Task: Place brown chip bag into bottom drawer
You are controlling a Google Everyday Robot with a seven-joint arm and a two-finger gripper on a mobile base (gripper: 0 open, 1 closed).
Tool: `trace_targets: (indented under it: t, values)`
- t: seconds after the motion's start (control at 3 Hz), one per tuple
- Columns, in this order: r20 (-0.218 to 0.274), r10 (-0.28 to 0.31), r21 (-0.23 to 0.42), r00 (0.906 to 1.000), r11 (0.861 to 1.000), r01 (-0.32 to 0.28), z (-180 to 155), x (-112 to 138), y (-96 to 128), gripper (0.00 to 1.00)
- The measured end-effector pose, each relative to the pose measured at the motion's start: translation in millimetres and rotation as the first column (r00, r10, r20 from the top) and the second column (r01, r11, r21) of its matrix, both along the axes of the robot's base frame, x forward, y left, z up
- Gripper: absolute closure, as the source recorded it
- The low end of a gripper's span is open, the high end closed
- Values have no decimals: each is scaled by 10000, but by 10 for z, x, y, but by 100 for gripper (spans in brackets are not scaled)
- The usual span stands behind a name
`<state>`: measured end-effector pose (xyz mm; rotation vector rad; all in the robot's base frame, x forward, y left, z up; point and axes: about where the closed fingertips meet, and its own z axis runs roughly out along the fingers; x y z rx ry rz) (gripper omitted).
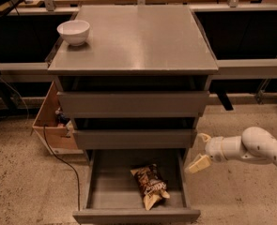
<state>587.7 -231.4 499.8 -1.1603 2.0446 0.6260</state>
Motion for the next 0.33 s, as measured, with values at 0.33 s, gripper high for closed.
trace_targets:
  t: [0.33]
  values:
    - [68, 13, -44, 10000, 10000, -13, 54, 16, -1, 0]
